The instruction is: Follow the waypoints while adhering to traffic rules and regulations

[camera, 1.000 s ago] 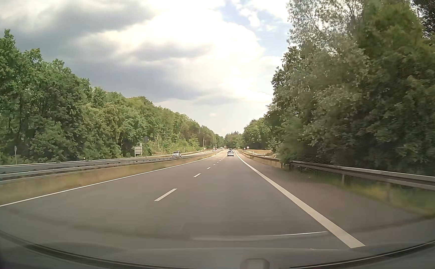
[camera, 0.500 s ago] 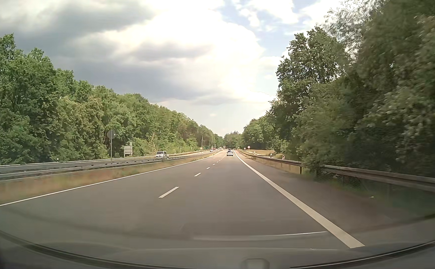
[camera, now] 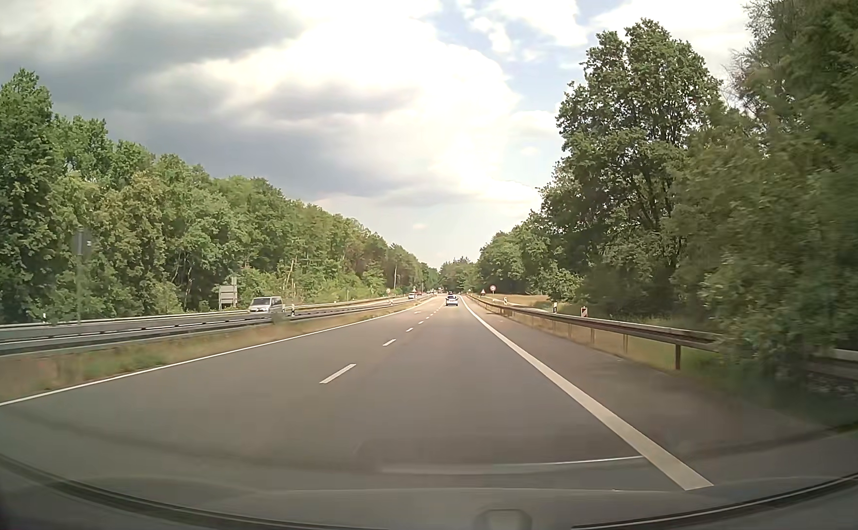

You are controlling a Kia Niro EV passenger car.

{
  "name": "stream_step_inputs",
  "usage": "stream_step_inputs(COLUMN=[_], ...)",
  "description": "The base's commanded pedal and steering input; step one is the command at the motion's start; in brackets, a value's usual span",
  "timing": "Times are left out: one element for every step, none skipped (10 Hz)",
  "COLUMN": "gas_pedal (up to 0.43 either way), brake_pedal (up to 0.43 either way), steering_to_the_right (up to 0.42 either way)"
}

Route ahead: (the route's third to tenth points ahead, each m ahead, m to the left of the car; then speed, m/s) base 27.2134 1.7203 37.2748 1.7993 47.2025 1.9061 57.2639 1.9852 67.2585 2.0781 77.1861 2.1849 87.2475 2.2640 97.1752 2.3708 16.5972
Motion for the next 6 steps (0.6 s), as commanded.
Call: stream_step_inputs(gas_pedal=[0.0,0.0,0.0,0.0,0.0,0.0], brake_pedal=[0.037,0.037,0.037,0.037,0.037,0.037], steering_to_the_right=[0.0,0.0,0.0,0.0,0.0,0.0])
